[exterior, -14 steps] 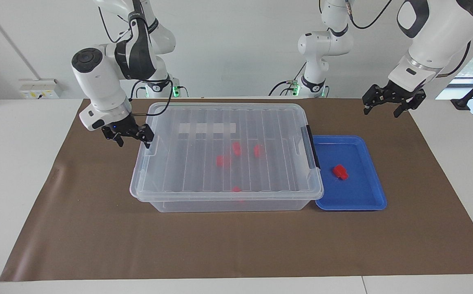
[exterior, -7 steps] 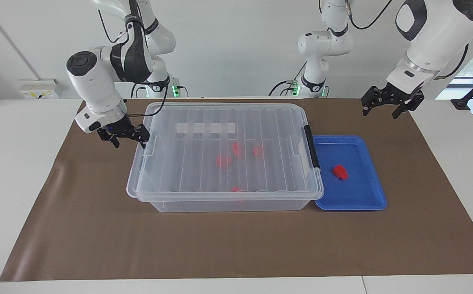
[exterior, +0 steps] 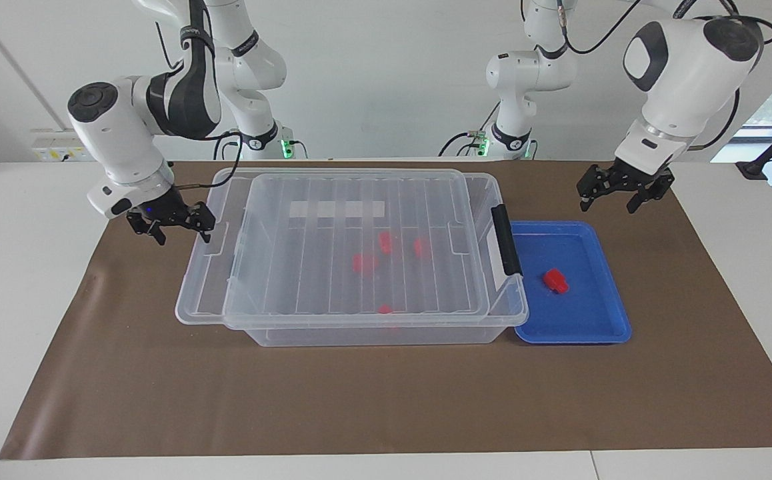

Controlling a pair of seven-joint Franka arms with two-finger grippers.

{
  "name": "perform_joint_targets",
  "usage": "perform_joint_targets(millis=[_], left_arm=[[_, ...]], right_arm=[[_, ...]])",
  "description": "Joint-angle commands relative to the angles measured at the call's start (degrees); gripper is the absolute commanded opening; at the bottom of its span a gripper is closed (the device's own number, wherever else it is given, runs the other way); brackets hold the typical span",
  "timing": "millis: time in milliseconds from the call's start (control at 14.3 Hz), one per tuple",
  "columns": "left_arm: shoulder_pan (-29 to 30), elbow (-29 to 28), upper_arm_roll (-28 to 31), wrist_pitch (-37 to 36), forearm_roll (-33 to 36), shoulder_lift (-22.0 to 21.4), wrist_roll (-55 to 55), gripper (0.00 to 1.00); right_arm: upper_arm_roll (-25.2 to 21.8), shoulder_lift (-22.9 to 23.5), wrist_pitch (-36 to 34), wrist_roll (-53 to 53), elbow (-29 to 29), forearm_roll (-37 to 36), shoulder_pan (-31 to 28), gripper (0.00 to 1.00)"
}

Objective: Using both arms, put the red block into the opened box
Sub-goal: 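Slide the clear lid away from the blue tray with the right gripper, then grasp the red block in the blue tray with the left gripper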

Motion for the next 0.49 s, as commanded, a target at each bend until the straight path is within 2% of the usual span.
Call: perform_joint_targets(millis=[0, 280, 420], left_arm=[[-3.1, -8.63, 0.22, 7.63, 1.1, -1.5, -6.79, 1.0], [-3.28, -13.46, 0.22, 16.24, 1.1, 2.37, -17.34, 1.0], [-3.28, -15.57, 0.22, 19.33, 1.1, 4.47, -18.33, 1.0]], right_arm=[[-2.66, -1.05, 1.59, -5.99, -1.39, 0.35, -1.46, 1.0], [-7.32, -0.96, 2.12, -12.59, -0.78, 0.35, -1.46, 1.0], [-8.65, -0.96, 2.12, -14.18, -0.6, 0.35, -1.46, 1.0]])
